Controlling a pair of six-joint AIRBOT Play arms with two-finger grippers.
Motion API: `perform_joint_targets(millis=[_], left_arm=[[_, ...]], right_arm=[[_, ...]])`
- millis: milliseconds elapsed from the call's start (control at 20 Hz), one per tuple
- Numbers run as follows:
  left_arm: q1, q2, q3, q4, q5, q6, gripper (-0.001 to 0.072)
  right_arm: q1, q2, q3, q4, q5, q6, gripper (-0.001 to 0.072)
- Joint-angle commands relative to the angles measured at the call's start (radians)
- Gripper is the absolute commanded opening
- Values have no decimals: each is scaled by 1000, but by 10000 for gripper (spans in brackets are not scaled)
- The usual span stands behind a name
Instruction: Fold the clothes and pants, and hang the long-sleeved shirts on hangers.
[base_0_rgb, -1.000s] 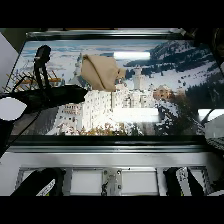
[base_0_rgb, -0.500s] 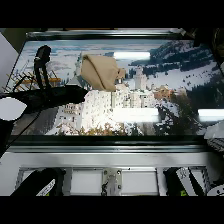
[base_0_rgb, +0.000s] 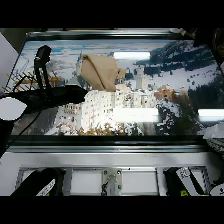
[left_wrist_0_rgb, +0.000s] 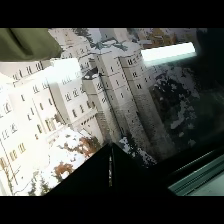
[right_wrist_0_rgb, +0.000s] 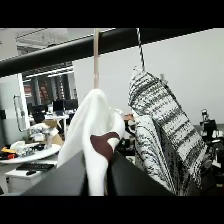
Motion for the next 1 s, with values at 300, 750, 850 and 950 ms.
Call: perform_joint_targets(millis=[300,750,850,950], left_arm=[[1,-1,1,1,0,-1,20],[1,-1,1,1,1,-1,21],[1,-1,1,1,0,-1,21],[1,-1,0,0,-1,-1,20]], right_arm=[[2,63,-9,60,20,39,520],[35,3,-12,-293,1155,675,517],[148,-34,-14,-531,1300,778,447],[333,-35,-36,-740,1304,787,436]])
